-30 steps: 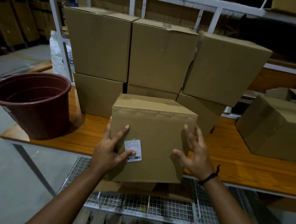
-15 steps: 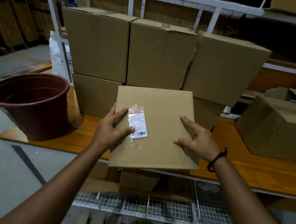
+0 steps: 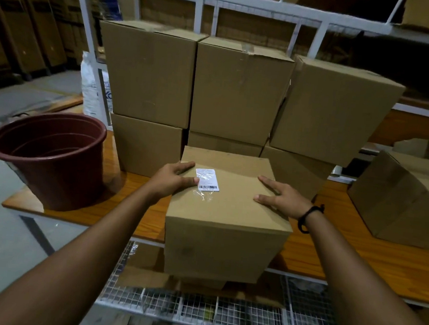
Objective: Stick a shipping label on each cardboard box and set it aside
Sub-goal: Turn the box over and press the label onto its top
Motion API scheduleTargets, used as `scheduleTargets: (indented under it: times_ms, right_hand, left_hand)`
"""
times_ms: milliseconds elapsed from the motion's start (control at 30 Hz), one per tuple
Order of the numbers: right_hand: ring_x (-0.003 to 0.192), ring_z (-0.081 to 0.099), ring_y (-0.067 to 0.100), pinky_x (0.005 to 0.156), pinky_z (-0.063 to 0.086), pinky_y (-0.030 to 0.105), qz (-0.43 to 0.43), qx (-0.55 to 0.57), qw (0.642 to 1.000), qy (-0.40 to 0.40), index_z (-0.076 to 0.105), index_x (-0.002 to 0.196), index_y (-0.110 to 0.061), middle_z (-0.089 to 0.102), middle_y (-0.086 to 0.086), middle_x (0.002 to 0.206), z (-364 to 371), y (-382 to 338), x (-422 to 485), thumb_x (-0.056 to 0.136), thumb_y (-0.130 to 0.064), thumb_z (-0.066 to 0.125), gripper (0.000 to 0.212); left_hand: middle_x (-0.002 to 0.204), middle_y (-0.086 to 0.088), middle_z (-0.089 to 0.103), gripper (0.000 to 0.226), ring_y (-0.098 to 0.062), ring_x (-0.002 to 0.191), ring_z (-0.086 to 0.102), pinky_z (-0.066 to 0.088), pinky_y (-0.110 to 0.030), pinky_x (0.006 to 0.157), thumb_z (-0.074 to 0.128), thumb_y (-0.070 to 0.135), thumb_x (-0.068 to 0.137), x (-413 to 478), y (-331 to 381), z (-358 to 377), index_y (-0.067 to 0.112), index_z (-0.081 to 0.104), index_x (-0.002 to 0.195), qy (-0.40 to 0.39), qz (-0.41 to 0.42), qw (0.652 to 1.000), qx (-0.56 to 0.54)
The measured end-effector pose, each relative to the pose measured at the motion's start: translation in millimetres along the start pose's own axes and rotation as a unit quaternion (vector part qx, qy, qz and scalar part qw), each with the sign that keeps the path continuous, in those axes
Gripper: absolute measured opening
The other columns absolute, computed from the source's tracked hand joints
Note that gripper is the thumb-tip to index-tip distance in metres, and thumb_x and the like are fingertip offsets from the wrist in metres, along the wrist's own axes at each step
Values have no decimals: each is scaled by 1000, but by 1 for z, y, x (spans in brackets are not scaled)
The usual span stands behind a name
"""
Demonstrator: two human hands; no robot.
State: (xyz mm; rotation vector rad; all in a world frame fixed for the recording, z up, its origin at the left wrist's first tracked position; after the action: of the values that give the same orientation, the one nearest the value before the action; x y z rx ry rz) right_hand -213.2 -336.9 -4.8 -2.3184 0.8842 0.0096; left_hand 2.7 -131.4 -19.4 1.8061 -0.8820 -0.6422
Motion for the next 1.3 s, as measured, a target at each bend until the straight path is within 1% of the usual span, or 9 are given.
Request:
scheduleTargets:
  times_ms: [67, 200, 400, 567, 667, 800, 1067, 1167, 1300]
  right_hand:
    - [139, 27, 30, 109, 29, 48, 10, -68, 998, -2, 30, 143, -51, 25, 6, 155, -4, 3, 5, 71, -73, 60, 81]
    - [135, 25, 29, 108, 27, 47, -48, -212, 973, 74, 44, 136, -49, 30, 5, 148, -8, -25, 11, 77, -72, 57, 64]
    - [121, 41, 24, 96, 27, 41, -116, -282, 945, 115, 56, 123, -44, 52, -4, 123, 21, -90, 35, 80, -67, 54, 49]
    - [81, 57, 12, 84, 49, 38, -108, -58, 992, 18, 63, 104, -32, 58, -11, 85, 38, -108, 55, 74, -38, 76, 33]
    - [72, 53, 10, 74, 48, 32, -97, -15, 995, 4, 63, 103, -24, 56, -8, 82, 42, -111, 58, 75, -23, 80, 33]
    - [71, 53, 11, 72, 45, 27, -92, -12, 996, 16, 65, 103, -15, 57, -4, 81, 44, -114, 57, 77, -15, 79, 30]
    - [82, 59, 15, 86, 50, 34, -50, -3, 998, 49, 62, 90, -22, 59, -7, 79, 47, -114, 57, 74, -11, 81, 27]
    - [84, 60, 16, 83, 50, 31, -24, 3, 998, 59, 61, 80, -24, 60, -5, 83, 46, -114, 57, 73, -10, 81, 25]
    - [95, 63, 20, 89, 52, 33, 0, -2, 998, 68, 67, 100, -16, 65, 1, 97, 49, -117, 58, 74, -10, 80, 30]
  left_hand:
    - [155, -4, 33, 70, -11, 119, 39, 41, -22, 83, 66, 25, 90, -3, -5, 0, 26, 32, 151, -19, -8, 1000, -23]
    - [156, -1, 29, 78, -10, 121, 37, 37, -27, 96, 68, 20, 88, -10, -15, 0, 29, 26, 153, -21, -4, 999, -39]
    - [143, 3, 38, 76, -6, 114, 44, 40, -7, 72, 69, 20, 88, -7, -18, 0, 28, 29, 152, -15, 11, 999, -40]
    - [130, 9, 39, 76, 10, 97, 46, 43, -2, 65, 69, 22, 88, -7, -22, 0, 30, 29, 152, -16, 13, 999, -49]
    - [129, 9, 40, 76, 8, 97, 47, 45, -4, 65, 69, 21, 87, -7, -23, -1, 31, 29, 151, -17, 13, 998, -63]
    - [130, 8, 41, 76, 9, 98, 47, 45, -4, 66, 71, 19, 87, -6, -24, 0, 30, 32, 150, -11, 18, 997, -73]
    - [151, -1, 35, 76, -5, 106, 48, 45, -12, 75, 71, 20, 86, -7, -23, -1, 31, 32, 151, -8, 27, 997, -73]
    - [140, 4, 40, 76, 5, 97, 48, 45, -10, 71, 71, 22, 87, -7, -24, 0, 31, 32, 151, -9, 31, 997, -73]
    - [128, 8, 41, 75, 9, 93, 48, 45, -9, 68, 71, 21, 87, -8, -25, -1, 30, 32, 151, -6, 31, 997, -77]
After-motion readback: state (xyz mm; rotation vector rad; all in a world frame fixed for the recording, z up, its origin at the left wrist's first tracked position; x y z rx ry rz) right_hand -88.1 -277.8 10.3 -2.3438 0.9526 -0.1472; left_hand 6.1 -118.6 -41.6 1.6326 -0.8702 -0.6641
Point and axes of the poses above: each hand's wrist, its own x-axis towards the middle knuckle, its own z-axis out of the palm, y = z × x, the point moved 6 cm from there along x, towards the middle knuckle
